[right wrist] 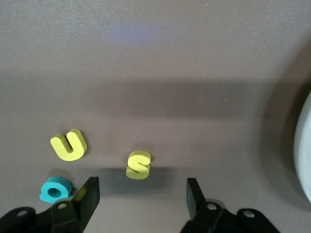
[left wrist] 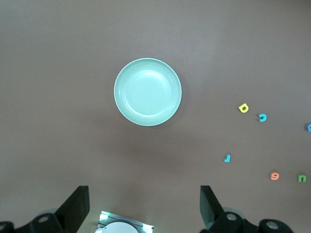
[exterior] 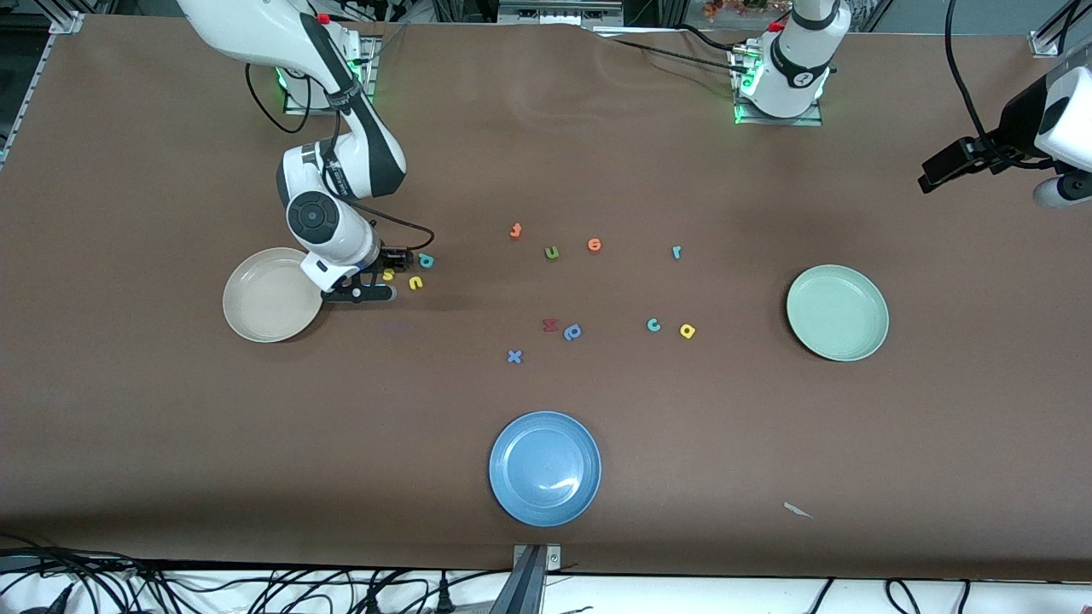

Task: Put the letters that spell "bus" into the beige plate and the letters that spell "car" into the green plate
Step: 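Reach the right gripper over the yellow s beside the beige plate, then lower the right gripper and grasp the yellow s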

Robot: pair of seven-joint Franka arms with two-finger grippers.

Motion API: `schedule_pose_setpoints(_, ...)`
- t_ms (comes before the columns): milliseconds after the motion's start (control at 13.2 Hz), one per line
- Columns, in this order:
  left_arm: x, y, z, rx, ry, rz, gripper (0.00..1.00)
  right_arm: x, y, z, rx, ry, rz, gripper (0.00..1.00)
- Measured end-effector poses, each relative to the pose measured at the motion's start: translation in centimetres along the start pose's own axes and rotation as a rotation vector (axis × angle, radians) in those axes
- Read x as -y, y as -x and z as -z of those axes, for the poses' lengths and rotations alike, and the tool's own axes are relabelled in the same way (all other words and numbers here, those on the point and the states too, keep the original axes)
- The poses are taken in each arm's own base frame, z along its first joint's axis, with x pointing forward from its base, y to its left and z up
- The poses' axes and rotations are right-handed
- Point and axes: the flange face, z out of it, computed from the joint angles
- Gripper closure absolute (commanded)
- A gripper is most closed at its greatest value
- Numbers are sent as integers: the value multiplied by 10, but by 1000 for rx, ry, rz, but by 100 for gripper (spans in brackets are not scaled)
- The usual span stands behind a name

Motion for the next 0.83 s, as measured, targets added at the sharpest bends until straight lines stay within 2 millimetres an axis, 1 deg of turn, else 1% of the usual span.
schedule_pose_setpoints(76,0,0,0,0,0,0,0,0,-1,0,-9,-2,1,20)
schedule_pose_setpoints(152,0,0,0,0,0,0,0,0,-2,1,-22,-6,2,26)
schedule_pose_setpoints(227,0,0,0,0,0,0,0,0,-2,1,-34,-8,3,28)
schedule_pose_setpoints(455,0,0,0,0,0,0,0,-1,0,-4,-37,-7,3,29)
schedule_pose_setpoints(531,0,0,0,0,0,0,0,-2,0,-6,-34,-6,3,32)
schedule_pose_setpoints(607,0,0,0,0,0,0,0,-2,0,-9,-31,-4,3,33)
schedule_pose_setpoints(834,0,0,0,0,0,0,0,3,1,-13,-39,-6,12,33)
